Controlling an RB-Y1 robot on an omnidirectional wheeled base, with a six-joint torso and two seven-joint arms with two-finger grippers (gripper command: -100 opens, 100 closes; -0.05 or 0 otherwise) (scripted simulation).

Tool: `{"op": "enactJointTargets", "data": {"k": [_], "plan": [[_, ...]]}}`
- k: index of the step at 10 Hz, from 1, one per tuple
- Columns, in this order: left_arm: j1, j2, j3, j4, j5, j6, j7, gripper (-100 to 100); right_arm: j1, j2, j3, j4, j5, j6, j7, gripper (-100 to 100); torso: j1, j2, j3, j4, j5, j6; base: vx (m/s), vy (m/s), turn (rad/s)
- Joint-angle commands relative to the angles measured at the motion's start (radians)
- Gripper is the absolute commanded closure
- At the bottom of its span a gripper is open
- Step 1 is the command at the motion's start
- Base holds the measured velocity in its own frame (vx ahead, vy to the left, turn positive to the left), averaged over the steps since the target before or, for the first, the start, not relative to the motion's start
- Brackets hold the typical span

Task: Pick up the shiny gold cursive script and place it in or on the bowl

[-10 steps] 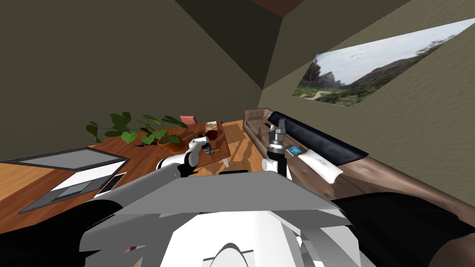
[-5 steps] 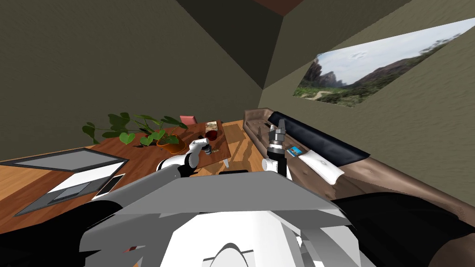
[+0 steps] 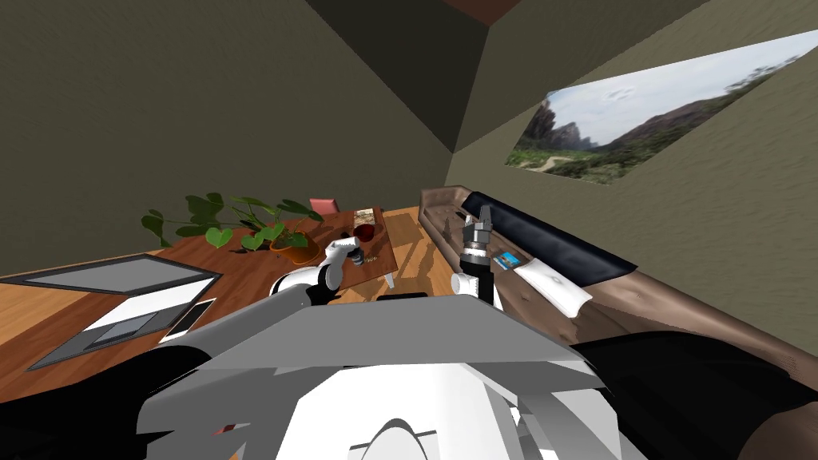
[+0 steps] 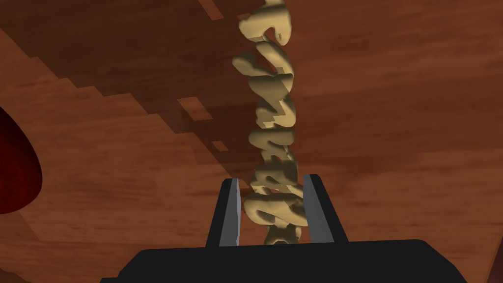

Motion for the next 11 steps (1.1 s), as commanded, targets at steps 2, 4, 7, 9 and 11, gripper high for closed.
{"op": "enactJointTargets", "data": {"k": [2, 4, 7, 9, 11], "plan": [[-0.023, 0.009, 0.003, 0.028, -0.001, 0.003, 0.0, 100, 0.0, 0.0, 0.0, 0.0, 0.0, 0.0, 0.0, 0, -0.001, 0.001, 0.0, 0.0, 0.0, 0.0, -0.032, -0.008, 0.001], [-0.023, 0.03, -0.002, 0.027, -0.008, 0.013, -0.017, 100, 0.0, 0.0, 0.0, 0.0, 0.0, 0.0, 0.0, 0, 0.0, -0.001, -0.001, -0.001, 0.0, 0.0, -0.003, -0.062, 0.044], [-0.021, 0.059, -0.006, 0.018, -0.016, 0.036, -0.043, 100, 0.0, 0.0, 0.0, 0.0, 0.0, 0.0, 0.0, 0, -0.014, -0.003, -0.002, -0.001, -0.002, 0.001, 0.02, -0.203, 0.06], [-0.021, 0.085, -0.006, 0.011, -0.02, 0.058, -0.068, 100, 0.0, 0.0, 0.0, 0.0, 0.0, 0.0, 0.0, 0, -0.014, -0.004, -0.002, 0.0, -0.002, 0.001, 0.039, -0.193, 0.05], [-0.021, 0.085, -0.006, 0.011, -0.02, 0.058, -0.068, 100, 0.0, 0.0, 0.0, 0.0, 0.0, 0.0, 0.0, 0, -0.01, -0.004, -0.002, -0.001, -0.002, 0.001, 0.023, -0.085, 0.01]]}}
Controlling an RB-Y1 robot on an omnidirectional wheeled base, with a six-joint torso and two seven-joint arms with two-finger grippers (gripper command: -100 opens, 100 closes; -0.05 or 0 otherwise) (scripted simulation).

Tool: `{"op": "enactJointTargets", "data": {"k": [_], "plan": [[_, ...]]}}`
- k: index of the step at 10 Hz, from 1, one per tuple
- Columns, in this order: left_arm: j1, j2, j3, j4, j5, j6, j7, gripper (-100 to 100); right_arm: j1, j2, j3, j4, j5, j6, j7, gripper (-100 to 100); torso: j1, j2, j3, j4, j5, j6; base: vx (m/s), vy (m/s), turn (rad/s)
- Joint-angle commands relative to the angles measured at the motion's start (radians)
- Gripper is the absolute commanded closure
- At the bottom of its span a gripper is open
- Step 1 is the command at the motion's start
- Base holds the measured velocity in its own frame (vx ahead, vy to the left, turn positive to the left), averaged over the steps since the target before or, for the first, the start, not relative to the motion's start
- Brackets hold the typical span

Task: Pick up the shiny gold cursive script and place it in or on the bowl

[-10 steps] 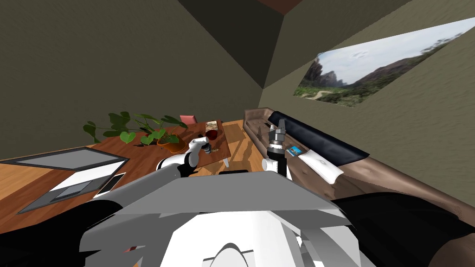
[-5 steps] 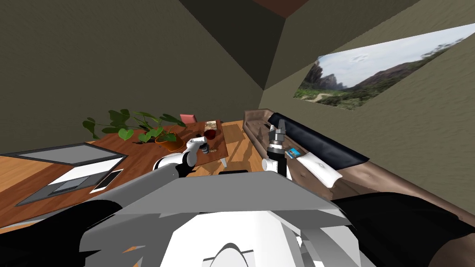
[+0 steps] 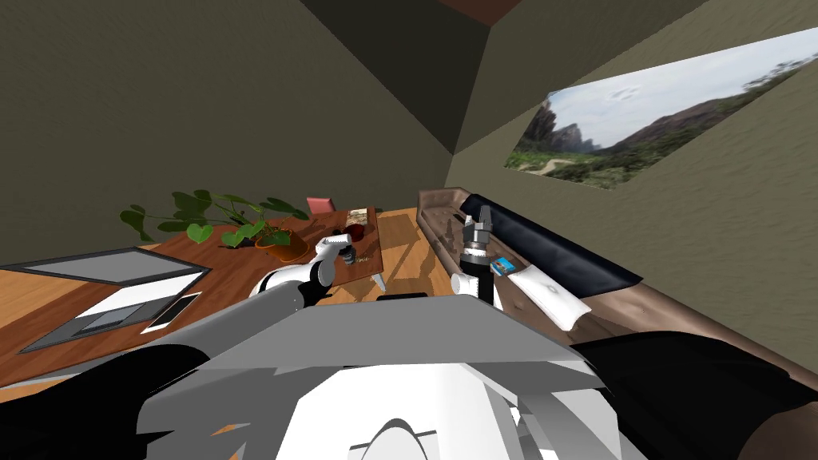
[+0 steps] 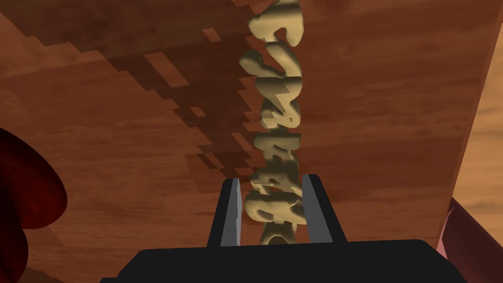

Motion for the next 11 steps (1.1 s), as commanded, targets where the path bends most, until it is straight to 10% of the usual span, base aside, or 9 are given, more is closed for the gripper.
{"op": "enactJointTargets", "data": {"k": [1, 11], "plan": [[0.006, 0.029, 0.002, -0.022, -0.004, 0.036, -0.03, 100, 0.0, 0.0, 0.0, 0.0, 0.0, 0.0, 0.0, 0, 0.0, 0.0, 0.0, 0.0, 0.0, 0.0, 0.034, -0.106, 0.041], [0.015, 0.19, 0.046, -0.044, 0.011, 0.166, -0.205, 100, 0.0, 0.0, 0.0, 0.0, 0.0, 0.0, 0.0, 0, -0.001, -0.004, -0.002, -0.001, -0.001, -0.001, 0.083, -0.159, 0.026]]}}
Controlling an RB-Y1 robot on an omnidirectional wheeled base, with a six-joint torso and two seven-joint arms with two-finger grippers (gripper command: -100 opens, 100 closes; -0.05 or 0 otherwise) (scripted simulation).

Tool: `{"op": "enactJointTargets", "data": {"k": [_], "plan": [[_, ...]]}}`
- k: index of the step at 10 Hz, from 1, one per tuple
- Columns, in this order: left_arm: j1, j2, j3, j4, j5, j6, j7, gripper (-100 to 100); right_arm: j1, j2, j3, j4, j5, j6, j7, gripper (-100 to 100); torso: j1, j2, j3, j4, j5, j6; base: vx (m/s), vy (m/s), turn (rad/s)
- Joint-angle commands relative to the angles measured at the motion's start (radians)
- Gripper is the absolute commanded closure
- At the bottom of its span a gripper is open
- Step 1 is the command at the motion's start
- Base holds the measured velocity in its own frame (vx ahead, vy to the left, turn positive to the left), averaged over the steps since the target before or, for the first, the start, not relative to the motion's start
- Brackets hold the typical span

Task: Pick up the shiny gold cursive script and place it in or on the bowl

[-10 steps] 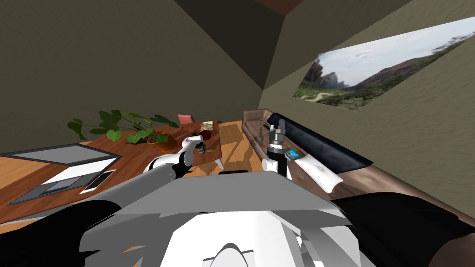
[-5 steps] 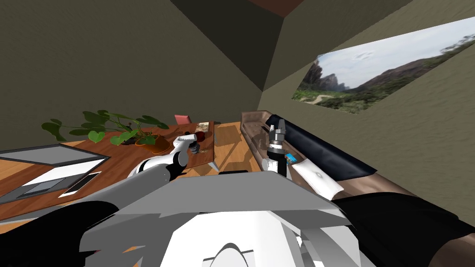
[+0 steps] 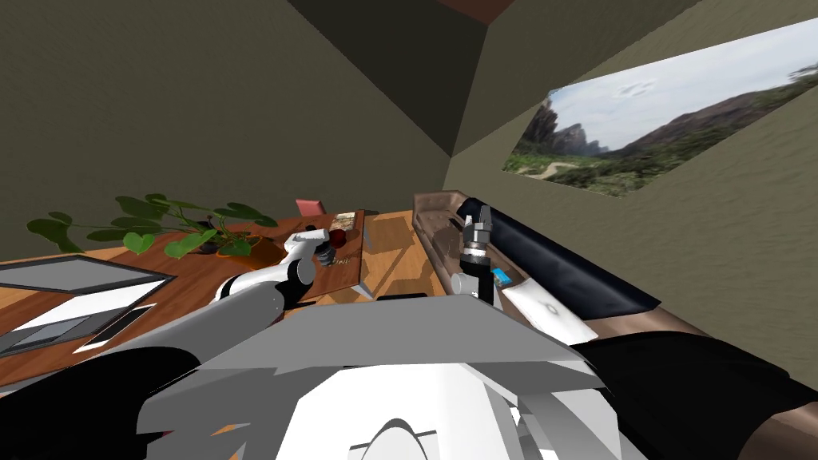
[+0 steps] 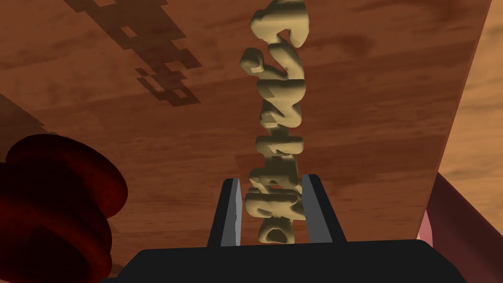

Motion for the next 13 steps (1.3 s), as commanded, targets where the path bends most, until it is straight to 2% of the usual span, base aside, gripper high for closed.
{"op": "enactJointTargets", "data": {"k": [1, 2, 4, 6, 7, 8, 11, 12, 13], "plan": [[0.002, 0.03, 0.011, 0.008, 0.007, 0.019, -0.037, 100, 0.0, 0.0, 0.0, 0.0, 0.0, 0.0, 0.0, 0, 0.0, 0.0, 0.0, 0.0, 0.0, 0.0, 0.144, -0.074, 0.008], [0.002, 0.03, 0.011, 0.008, 0.007, 0.019, -0.037, 100, 0.0, 0.0, 0.0, 0.0, 0.0, 0.0, 0.0, 0, 0.001, -0.002, -0.001, 0.0, 0.0, 0.0, 0.094, -0.05, 0.005], [0.009, 0.075, 0.029, 0.008, 0.018, 0.051, -0.091, 100, 0.0, 0.0, 0.0, 0.0, 0.0, 0.0, 0.0, 0, 0.004, 0.0, 0.0, 0.0, 0.001, 0.0, 0.108, -0.043, -0.011], [0.009, 0.075, 0.029, 0.008, 0.018, 0.051, -0.091, 100, 0.0, 0.0, 0.0, 0.0, 0.0, 0.0, 0.0, 0, 0.005, -0.001, -0.001, 0.0, 0.001, 0.0, 0.08, -0.023, 0.007], [0.016, 0.119, 0.049, 0.01, 0.031, 0.081, -0.141, 100, 0.0, 0.0, 0.0, 0.0, 0.0, 0.0, 0.0, 0, 0.006, 0.002, 0.001, 0.0, 0.001, 0.0, 0.122, -0.02, -0.037], [0.016, 0.119, 0.049, 0.01, 0.031, 0.081, -0.145, 100, 0.0, 0.0, 0.0, 0.0, 0.0, 0.0, 0.0, 0, 0.006, -0.001, 0.0, 0.001, 0.0, 0.0, 0.142, -0.014, 0.002], [0.026, 0.179, 0.078, 0.015, 0.052, 0.121, -0.221, 100, 0.0, 0.0, 0.0, 0.0, 0.0, 0.0, 0.0, 0, 0.006, -0.005, -0.003, 0.0, 0.001, 0.001, 0.182, -0.018, -0.023], [0.026, 0.179, 0.078, 0.015, 0.052, 0.121, -0.221, 100, 0.0, 0.0, 0.0, 0.0, 0.0, 0.0, 0.0, 0, 0.006, -0.007, -0.004, -0.001, 0.001, 0.001, 0.142, 0.0, -0.011], [0.03, 0.197, 0.088, 0.017, 0.06, 0.132, -0.245, 100, 0.0, 0.0, 0.0, 0.0, 0.0, 0.0, 0.0, 0, 0.006, -0.004, -0.003, -0.001, 0.002, 0.001, 0.107, 0.005, -0.035]]}}
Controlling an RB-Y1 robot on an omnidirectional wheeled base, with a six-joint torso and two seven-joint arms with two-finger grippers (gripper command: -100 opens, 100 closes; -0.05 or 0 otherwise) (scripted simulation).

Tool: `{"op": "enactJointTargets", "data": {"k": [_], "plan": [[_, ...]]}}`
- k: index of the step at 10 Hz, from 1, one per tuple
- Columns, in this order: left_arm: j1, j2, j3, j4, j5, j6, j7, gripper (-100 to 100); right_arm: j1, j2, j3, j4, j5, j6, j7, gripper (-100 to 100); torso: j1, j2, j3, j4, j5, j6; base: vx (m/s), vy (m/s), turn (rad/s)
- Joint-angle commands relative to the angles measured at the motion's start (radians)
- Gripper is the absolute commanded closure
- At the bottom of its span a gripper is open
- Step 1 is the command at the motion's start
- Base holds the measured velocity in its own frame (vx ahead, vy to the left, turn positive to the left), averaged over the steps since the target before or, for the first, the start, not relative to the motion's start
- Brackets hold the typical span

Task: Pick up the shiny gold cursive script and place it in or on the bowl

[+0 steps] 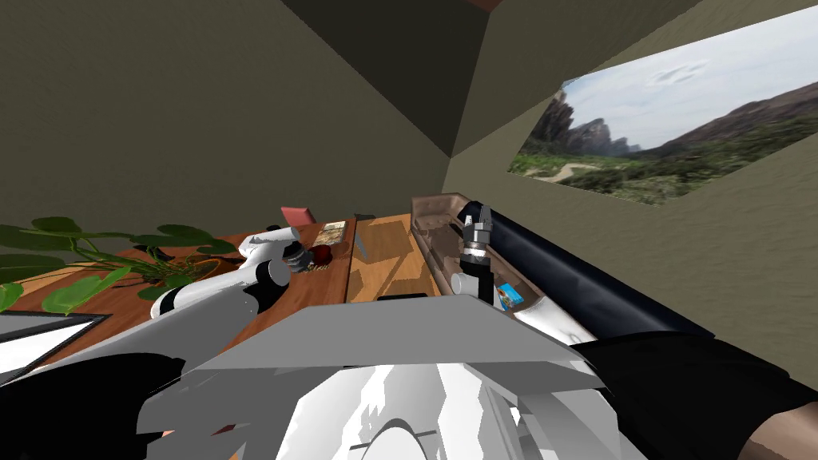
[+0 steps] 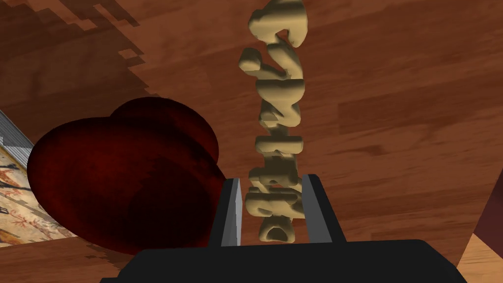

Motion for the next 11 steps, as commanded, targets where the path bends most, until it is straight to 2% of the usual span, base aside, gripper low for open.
{"op": "enactJointTargets", "data": {"k": [1, 2, 7, 11], "plan": [[-0.005, 0.032, 0.013, 0.025, 0.01, 0.009, -0.038, 100, 0.0, 0.0, 0.0, 0.0, 0.0, 0.0, 0.0, 0, 0.0, 0.0, 0.0, 0.0, 0.0, 0.0, 0.134, 0.009, -0.046], [-0.005, 0.032, 0.013, 0.025, 0.01, 0.009, -0.038, 100, 0.0, 0.0, 0.0, 0.0, 0.0, 0.0, 0.0, 0, 0.0, 0.0, 0.0, 0.0, 0.0, 0.0, 0.089, 0.011, -0.007], [0.009, 0.105, 0.066, 0.039, 0.051, 0.053, -0.141, 100, 0.0, 0.0, 0.0, 0.0, 0.0, 0.0, 0.0, 0, 0.0, 0.001, 0.001, 0.001, 0.0, 0.001, 0.107, 0.022, -0.05], [0.015, 0.154, 0.113, 0.05, 0.087, 0.089, -0.214, 100, 0.0, 0.0, 0.0, 0.0, 0.0, 0.0, 0.0, 0, 0.001, 0.006, 0.004, 0.002, 0.0, 0.0, 0.061, 0.043, -0.057]]}}
